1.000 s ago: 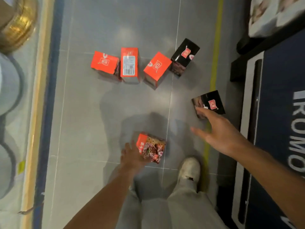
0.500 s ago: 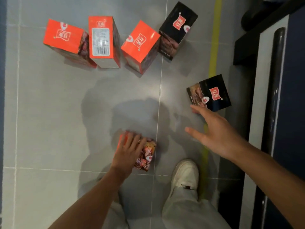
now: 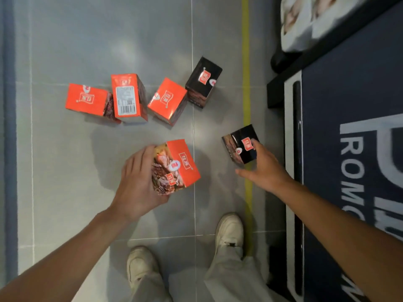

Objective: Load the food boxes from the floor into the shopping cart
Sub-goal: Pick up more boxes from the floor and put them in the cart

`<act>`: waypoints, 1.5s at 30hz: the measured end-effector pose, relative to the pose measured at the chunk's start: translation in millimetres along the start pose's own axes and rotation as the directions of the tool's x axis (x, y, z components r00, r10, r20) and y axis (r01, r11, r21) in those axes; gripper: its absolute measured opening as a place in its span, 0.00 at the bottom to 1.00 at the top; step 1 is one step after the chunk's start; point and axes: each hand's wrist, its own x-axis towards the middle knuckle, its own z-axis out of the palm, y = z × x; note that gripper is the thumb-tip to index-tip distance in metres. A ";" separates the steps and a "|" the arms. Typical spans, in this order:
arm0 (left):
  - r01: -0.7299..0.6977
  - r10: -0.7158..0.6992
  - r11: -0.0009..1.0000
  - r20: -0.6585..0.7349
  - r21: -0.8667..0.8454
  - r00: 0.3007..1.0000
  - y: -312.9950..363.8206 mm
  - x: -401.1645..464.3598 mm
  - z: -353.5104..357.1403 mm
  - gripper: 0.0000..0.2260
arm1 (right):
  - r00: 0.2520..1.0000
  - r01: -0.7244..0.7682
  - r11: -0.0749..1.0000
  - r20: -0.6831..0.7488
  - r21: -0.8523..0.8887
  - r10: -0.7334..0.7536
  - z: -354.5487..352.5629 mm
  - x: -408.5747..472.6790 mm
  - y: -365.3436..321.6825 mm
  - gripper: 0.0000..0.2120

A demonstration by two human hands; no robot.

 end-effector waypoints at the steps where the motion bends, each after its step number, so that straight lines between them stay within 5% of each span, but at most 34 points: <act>1: 0.001 -0.001 1.000 -0.028 -0.015 1.000 2.2 5.8 -7.4 0.54 | 0.999 -0.023 0.999 -0.047 0.023 0.024 1.2 11.4 0.4 0.53; 4: 0.023 -0.028 0.998 -0.079 -0.064 0.997 3.4 22.3 -14.7 0.53 | 0.977 -0.104 0.994 -0.184 0.029 0.108 10.7 47.0 5.3 0.59; 10: 0.055 -0.071 0.987 -0.104 -0.151 0.992 -4.7 38.2 3.4 0.53 | 0.940 -0.214 0.964 -0.235 0.155 0.246 47.1 104.0 26.6 0.74; 12: 0.060 -0.086 0.977 -0.119 -0.203 0.989 -6.8 37.8 9.5 0.53 | 0.930 -0.208 0.964 -0.271 0.168 0.248 57.2 111.4 33.7 0.69; 16: 0.058 -0.102 0.958 -0.145 -0.282 0.984 -3.3 30.6 4.8 0.53 | 0.908 -0.198 0.967 -0.341 0.159 0.242 54.1 93.1 28.5 0.44; 20: 0.050 -0.101 0.959 -0.168 -0.280 0.981 16.4 10.9 -37.1 0.53 | 0.917 -0.136 0.982 -0.360 0.129 0.174 23.9 39.5 -0.1 0.41; 33: -0.041 -0.069 0.954 -0.349 -0.297 0.935 177.6 -113.6 -363.9 0.51 | 0.906 0.158 0.987 -0.392 -0.037 -0.160 -208.3 -270.9 -231.6 0.37; 45: -0.255 -0.020 0.888 -0.586 -0.383 0.810 273.3 -267.5 -626.2 0.57 | 0.633 0.466 0.855 -0.589 -0.229 -0.503 -354.1 -552.6 -401.9 0.41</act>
